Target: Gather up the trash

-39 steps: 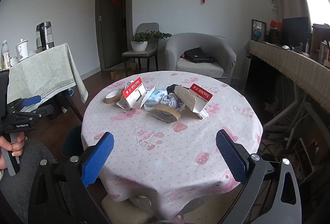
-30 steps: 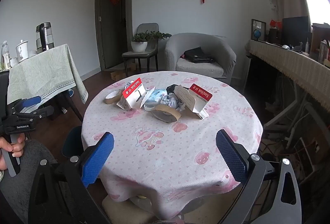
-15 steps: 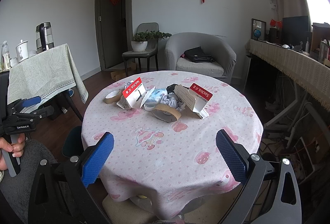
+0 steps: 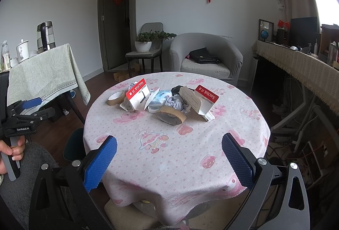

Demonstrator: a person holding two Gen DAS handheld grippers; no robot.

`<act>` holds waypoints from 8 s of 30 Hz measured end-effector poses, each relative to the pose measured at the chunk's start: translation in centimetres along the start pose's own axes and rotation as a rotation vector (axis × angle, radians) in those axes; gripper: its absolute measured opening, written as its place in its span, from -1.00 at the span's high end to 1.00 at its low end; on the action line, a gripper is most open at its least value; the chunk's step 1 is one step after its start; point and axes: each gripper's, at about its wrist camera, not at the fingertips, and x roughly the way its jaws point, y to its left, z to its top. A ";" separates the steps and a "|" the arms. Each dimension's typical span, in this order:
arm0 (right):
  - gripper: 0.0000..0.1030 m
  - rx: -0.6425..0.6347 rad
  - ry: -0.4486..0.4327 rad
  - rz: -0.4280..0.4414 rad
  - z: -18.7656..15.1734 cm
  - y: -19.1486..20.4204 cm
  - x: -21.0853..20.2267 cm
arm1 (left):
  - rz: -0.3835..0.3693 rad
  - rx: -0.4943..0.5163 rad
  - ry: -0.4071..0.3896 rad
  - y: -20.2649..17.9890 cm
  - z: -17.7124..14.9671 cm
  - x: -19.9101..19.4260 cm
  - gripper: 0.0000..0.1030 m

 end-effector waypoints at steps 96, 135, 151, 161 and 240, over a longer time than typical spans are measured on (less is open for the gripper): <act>-0.81 0.189 0.048 0.154 5.4 -6.7 6.4 | -0.148 -0.007 0.059 0.4 4.3 6.3 -0.62; -0.06 0.614 0.109 0.344 4.4 -15.8 15.9 | -0.277 -0.001 0.219 -2.8 6.1 20.1 0.29; 0.22 0.579 0.195 0.270 5.3 -13.4 18.8 | -0.319 -0.071 0.168 -1.6 7.1 18.2 0.30; 0.89 0.448 0.191 0.156 6.9 -10.8 18.3 | -0.296 -0.090 0.144 0.9 7.4 16.6 0.30; 0.88 -0.255 0.624 0.423 1.8 37.7 35.6 | 0.111 -0.359 0.432 29.2 -5.5 12.1 -0.32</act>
